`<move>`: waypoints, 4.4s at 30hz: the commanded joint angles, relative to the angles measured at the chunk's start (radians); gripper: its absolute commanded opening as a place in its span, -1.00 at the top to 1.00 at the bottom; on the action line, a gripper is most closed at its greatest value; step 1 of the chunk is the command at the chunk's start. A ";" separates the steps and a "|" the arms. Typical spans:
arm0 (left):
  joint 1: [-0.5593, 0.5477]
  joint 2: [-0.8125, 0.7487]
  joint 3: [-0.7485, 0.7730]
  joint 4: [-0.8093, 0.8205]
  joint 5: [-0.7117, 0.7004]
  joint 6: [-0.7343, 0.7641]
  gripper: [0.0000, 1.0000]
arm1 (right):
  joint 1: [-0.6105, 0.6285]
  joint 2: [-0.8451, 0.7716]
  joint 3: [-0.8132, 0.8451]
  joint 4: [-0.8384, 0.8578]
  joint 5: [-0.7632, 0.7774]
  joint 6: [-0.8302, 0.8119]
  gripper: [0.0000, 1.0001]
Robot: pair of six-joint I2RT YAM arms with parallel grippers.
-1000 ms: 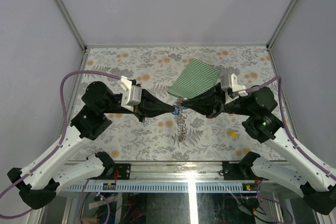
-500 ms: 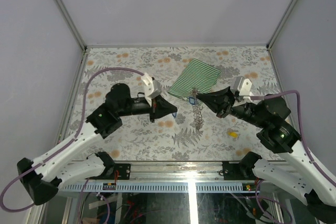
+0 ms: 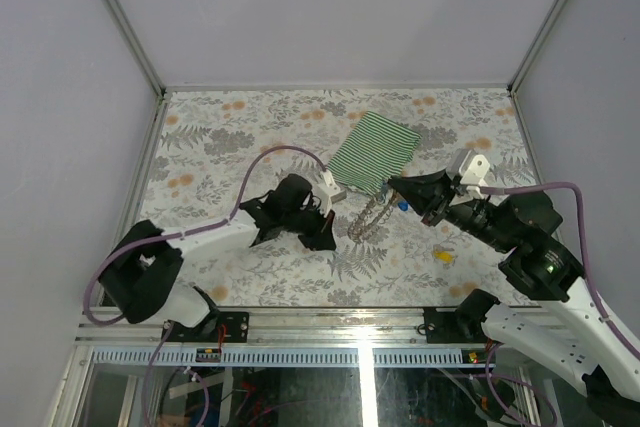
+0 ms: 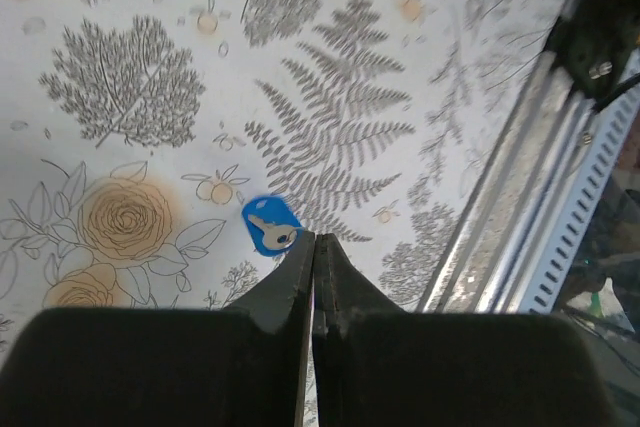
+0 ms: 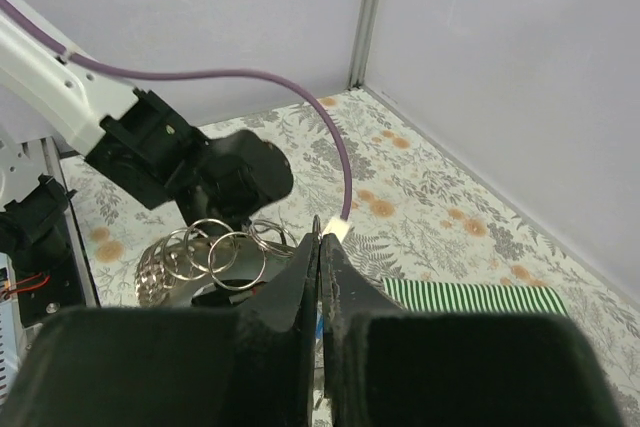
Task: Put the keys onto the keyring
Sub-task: Place the key at the center of the board, then pick up the key from the center of the board.
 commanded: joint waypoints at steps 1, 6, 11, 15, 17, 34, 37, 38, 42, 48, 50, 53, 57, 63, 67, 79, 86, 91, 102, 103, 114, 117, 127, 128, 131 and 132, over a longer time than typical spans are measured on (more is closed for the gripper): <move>-0.004 0.091 0.043 0.031 0.031 0.031 1.00 | 0.005 -0.011 0.044 0.042 0.034 -0.004 1.00; -0.003 0.158 0.058 0.045 -0.006 0.051 0.96 | 0.006 -0.012 0.042 0.033 0.038 -0.003 1.00; -0.002 0.150 0.059 0.058 -0.040 0.054 0.68 | 0.005 -0.011 0.040 0.020 0.038 -0.004 1.00; -0.002 0.122 0.050 0.063 -0.076 0.052 0.50 | 0.005 -0.013 0.034 0.018 0.041 -0.003 1.00; -0.002 0.109 0.042 0.069 -0.096 0.045 0.45 | 0.005 -0.013 0.034 0.017 0.043 -0.004 1.00; -0.197 0.102 0.000 0.050 -0.553 -0.084 -0.05 | 0.005 -0.002 0.026 -0.009 0.050 0.000 1.00; -0.219 0.130 0.028 0.012 -0.594 -0.061 -0.06 | 0.005 0.001 0.028 -0.010 0.046 -0.001 1.00; -0.225 0.140 0.036 0.003 -0.602 -0.055 -0.06 | 0.006 0.003 0.028 -0.009 0.046 0.000 1.00; -0.237 0.169 0.056 -0.011 -0.608 -0.038 0.00 | 0.005 0.005 0.027 -0.009 0.045 -0.001 1.00; -0.246 0.188 0.065 -0.016 -0.605 -0.033 0.08 | 0.006 0.002 0.024 -0.012 0.044 0.001 1.00; -0.249 0.192 0.063 -0.016 -0.602 -0.033 0.08 | 0.006 0.002 0.024 -0.013 0.043 0.000 1.00; -0.250 0.200 0.059 -0.016 -0.599 -0.034 0.11 | 0.005 0.001 0.023 -0.016 0.043 0.000 1.00; -0.255 0.206 0.051 -0.016 -0.589 -0.035 0.29 | 0.005 0.002 0.022 -0.014 0.042 0.001 1.00; -0.255 0.199 0.047 -0.021 -0.586 -0.030 0.61 | 0.005 0.002 0.021 -0.009 0.038 0.004 1.00; -0.254 0.193 0.046 -0.025 -0.587 -0.025 0.77 | 0.005 0.002 0.023 -0.008 0.035 0.006 1.00; -0.255 0.085 0.023 -0.013 -0.590 -0.027 0.53 | 0.006 0.009 0.025 -0.004 0.023 0.010 1.00; -0.255 -0.050 -0.035 0.047 -0.698 -0.221 0.26 | 0.005 0.009 0.021 0.004 0.022 0.009 1.00; -0.255 -0.107 -0.080 0.047 -0.770 -0.550 0.20 | 0.005 0.006 0.003 0.016 0.022 0.014 1.00; -0.258 -0.195 -0.255 0.137 -0.789 -1.023 -0.05 | 0.006 -0.021 -0.037 0.046 0.004 0.050 1.00; -0.260 -0.189 -0.264 0.148 -0.785 -1.032 -0.06 | 0.005 -0.024 -0.040 0.047 0.001 0.054 1.00; -0.287 -0.030 -0.257 0.241 -0.793 -1.068 -0.08 | 0.006 -0.036 -0.045 0.047 0.002 0.063 1.00; -0.291 -0.013 -0.256 0.241 -0.800 -1.075 -0.08 | 0.005 -0.037 -0.043 0.048 0.002 0.064 1.00; -0.292 0.034 -0.268 0.313 -0.797 -1.090 -0.07 | 0.006 -0.030 -0.039 0.050 0.000 0.064 1.00; -0.291 0.034 -0.271 0.313 -0.805 -1.092 -0.06 | 0.005 -0.031 -0.040 0.049 0.000 0.064 1.00; -0.290 0.028 -0.274 0.303 -0.831 -1.093 -0.03 | 0.005 -0.031 -0.038 0.048 -0.003 0.067 1.00; -0.290 0.027 -0.273 0.297 -0.838 -1.093 -0.02 | 0.005 -0.031 -0.038 0.048 -0.003 0.068 1.00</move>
